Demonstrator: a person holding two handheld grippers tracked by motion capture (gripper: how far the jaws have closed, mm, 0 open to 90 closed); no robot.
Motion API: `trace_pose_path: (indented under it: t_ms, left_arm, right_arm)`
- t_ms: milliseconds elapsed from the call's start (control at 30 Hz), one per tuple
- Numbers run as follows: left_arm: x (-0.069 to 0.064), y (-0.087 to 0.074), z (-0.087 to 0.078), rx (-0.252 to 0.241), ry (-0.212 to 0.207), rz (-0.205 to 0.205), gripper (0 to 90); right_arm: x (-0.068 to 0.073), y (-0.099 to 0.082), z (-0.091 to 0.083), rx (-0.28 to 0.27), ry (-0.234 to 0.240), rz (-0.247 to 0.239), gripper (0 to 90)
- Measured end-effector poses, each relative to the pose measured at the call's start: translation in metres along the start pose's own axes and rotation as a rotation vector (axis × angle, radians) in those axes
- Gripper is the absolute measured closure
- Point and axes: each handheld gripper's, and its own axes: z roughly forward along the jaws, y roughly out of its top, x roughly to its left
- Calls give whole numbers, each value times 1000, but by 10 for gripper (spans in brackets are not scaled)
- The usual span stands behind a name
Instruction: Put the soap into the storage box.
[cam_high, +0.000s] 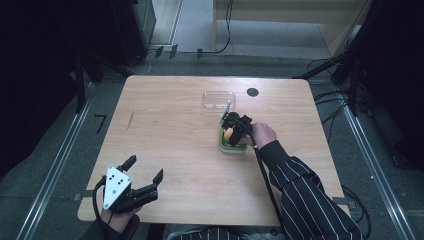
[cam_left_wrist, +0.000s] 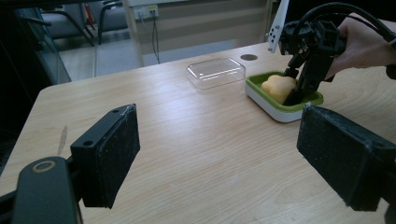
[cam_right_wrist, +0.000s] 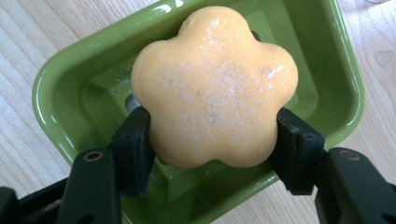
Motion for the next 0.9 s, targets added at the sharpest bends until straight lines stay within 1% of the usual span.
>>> trace_pose_path:
  t_ms: [33, 133, 233, 433, 467, 533, 633, 667, 700, 733, 767, 900]
  left_arm:
    - [0, 0, 0, 0, 0, 0, 137]
    - [0, 0, 0, 0, 0, 0, 137]
    - [0, 0, 0, -2, 0, -1, 137]
    - [0, 0, 0, 0, 0, 0, 137]
    - [0, 0, 0, -1, -1, 0, 137]
    - [0, 0, 0, 0, 1, -3, 137]
    - [0, 0, 0, 0, -1, -1, 137]
    - [0, 0, 0, 1, 0, -3, 137]
    - [0, 0, 0, 1, -1, -3, 137]
    - [1, 0, 0, -1, 1, -5, 137]
    - [1, 0, -1, -1, 0, -4, 137]
    - [1, 0, -1, -3, 2, -6, 137]
  right_arm:
    - [0, 0, 0, 0, -3, -2, 361]
    - [0, 0, -2, 6, -10, -3, 337]
    - [-1, -1, -5, -2, -8, -3, 314]
    - [-1, -2, -15, -36, -5, 5, 238]
    - [-1, -2, -17, -36, -1, 4, 217]
    - [0, -3, -20, -30, 7, 25, 167]
    - [1, -4, -23, -23, 20, 31, 129]
    - [2, -5, -27, -34, 26, 41, 96]
    - [2, -5, -27, -34, 26, 41, 96]
    - [2, -6, -28, -33, 27, 37, 75]
    - [3, -7, -30, -32, 27, 45, 53]
    - [4, -10, -34, -30, 34, 49, 12]
